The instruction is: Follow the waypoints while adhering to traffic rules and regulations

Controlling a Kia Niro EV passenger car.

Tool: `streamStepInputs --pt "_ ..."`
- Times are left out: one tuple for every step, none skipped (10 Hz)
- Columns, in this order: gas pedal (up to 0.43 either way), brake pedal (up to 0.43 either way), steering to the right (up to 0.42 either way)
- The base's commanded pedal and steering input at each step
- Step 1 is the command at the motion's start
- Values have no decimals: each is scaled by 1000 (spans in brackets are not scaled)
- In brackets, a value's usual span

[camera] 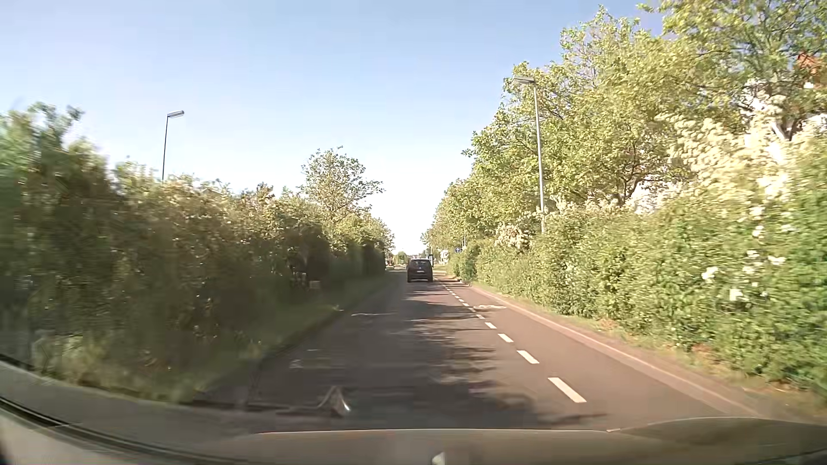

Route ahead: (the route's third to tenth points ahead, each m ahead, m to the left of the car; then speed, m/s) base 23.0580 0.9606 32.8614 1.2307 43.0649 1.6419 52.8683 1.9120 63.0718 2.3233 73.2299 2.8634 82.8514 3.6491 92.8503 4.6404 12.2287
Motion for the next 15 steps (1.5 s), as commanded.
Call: streamStepInputs --pt "0 0 0" --pt "0 0 0" --pt "0 0 0" --pt "0 0 0" --pt "0 0 0" --pt "0 0 0" --pt "0 0 0" --pt "0 0 0" --pt "0 0 -2" --pt "0 0 -2" --pt "0 0 -2" --pt "0 0 -2" --pt "0 0 -3" --pt "0 0 -3" --pt "0 0 -3"
